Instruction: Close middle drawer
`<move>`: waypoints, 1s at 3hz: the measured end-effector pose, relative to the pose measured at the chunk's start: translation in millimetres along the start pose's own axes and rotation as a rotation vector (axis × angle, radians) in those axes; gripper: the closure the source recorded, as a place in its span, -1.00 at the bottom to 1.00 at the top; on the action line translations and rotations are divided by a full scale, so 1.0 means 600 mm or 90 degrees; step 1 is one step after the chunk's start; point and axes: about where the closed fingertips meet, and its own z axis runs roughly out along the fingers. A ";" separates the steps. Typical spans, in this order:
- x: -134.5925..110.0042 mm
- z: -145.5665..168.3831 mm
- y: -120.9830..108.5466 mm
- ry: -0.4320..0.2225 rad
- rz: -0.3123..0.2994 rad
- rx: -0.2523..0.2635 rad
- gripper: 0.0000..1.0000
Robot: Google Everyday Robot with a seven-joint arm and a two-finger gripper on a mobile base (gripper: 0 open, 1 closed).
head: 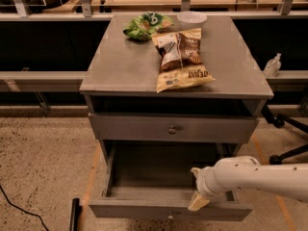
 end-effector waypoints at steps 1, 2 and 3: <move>0.003 0.013 -0.003 0.004 -0.004 0.008 -0.06; 0.005 0.020 -0.008 0.009 -0.008 0.017 0.41; 0.004 0.020 -0.008 0.009 -0.008 0.018 0.88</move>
Offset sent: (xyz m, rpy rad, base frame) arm 0.0128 -0.0005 -0.0145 -0.0348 -0.0479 -0.0060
